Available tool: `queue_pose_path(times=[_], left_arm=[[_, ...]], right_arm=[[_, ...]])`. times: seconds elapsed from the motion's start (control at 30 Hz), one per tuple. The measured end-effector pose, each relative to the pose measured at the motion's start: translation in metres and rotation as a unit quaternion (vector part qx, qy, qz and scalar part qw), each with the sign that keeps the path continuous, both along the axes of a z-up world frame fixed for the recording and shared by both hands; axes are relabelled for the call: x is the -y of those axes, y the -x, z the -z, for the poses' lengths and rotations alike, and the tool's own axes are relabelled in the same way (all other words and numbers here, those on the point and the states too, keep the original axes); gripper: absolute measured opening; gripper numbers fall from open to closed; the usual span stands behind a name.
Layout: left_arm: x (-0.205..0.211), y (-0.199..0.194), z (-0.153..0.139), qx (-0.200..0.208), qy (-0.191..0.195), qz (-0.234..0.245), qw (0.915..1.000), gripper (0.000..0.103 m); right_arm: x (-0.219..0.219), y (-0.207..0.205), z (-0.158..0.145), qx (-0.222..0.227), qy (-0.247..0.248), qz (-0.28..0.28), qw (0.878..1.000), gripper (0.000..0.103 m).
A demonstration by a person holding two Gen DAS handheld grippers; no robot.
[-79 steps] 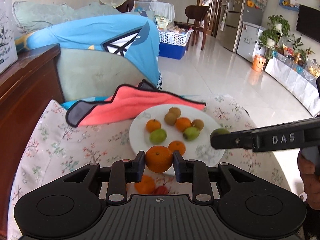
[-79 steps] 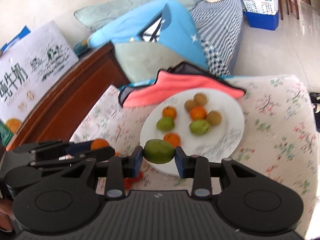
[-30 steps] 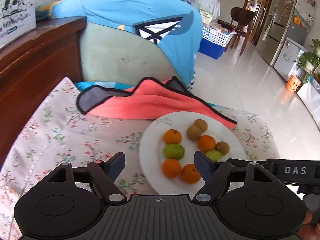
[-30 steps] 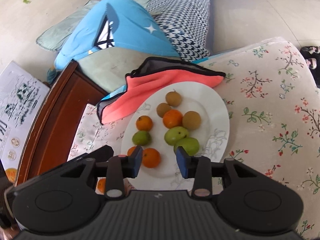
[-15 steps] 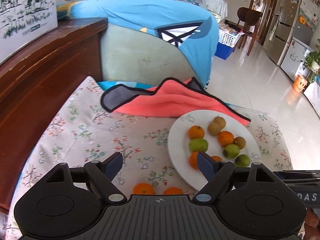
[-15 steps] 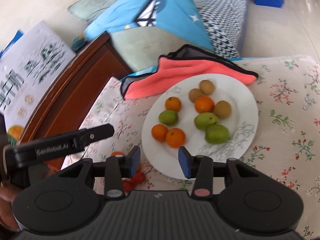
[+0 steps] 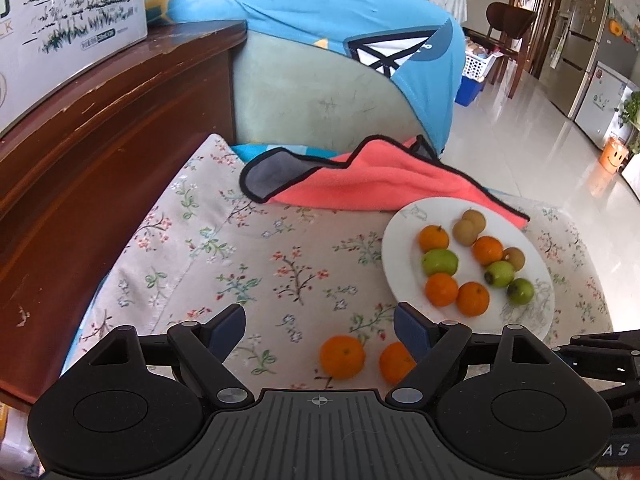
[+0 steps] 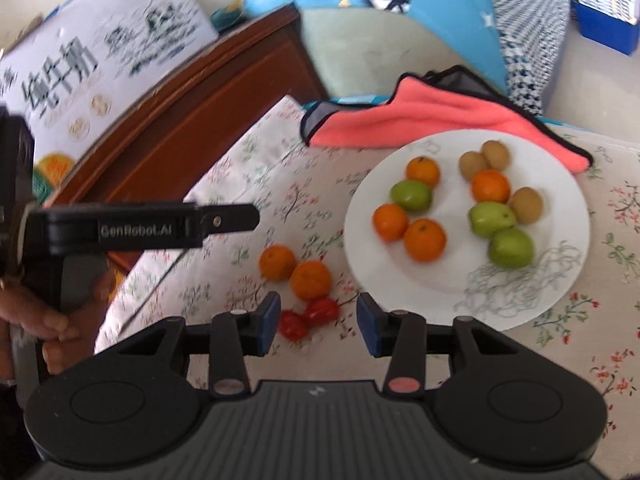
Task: Organize fruits
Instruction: 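Move both open tools back to the loose oranges beside the plate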
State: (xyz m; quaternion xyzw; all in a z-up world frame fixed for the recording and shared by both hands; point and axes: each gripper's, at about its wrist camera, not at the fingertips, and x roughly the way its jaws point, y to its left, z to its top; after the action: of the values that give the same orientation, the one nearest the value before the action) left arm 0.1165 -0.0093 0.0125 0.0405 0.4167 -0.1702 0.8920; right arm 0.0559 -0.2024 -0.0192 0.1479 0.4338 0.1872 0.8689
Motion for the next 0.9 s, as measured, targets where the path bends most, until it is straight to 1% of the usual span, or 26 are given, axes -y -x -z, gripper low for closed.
queue_pose_path(times=[0.1,0.2,0.3,0.47,0.63,0.9], left_arm=[[-0.005,-0.002,0.003,-0.002,-0.009,-0.012,0.9999,0.083],[-0.011,-0.005,0.005,-0.007,-0.018,-0.034,0.9992,0.083],[-0.018,-0.007,0.005,-0.011,-0.012,-0.052,0.9985,0.083],[-0.017,-0.007,0.011,-0.023,-0.011,-0.050,0.9984,0.083],[-0.016,-0.008,0.015,-0.029,-0.014,-0.054,0.9980,0.083],[-0.017,-0.009,0.018,-0.034,-0.015,-0.059,0.9976,0.083]], right_arm=[[-0.008,-0.001,0.002,0.006,0.014,-0.008,1.000,0.044],[-0.017,-0.003,0.002,0.021,0.030,-0.010,0.999,0.044],[-0.022,-0.009,0.005,0.028,0.040,-0.006,0.999,0.044],[-0.033,-0.017,0.013,0.031,0.058,-0.016,0.998,0.044],[-0.042,-0.023,0.022,0.029,0.077,-0.020,0.996,0.044],[-0.057,-0.031,0.028,0.039,0.103,-0.031,0.993,0.043]])
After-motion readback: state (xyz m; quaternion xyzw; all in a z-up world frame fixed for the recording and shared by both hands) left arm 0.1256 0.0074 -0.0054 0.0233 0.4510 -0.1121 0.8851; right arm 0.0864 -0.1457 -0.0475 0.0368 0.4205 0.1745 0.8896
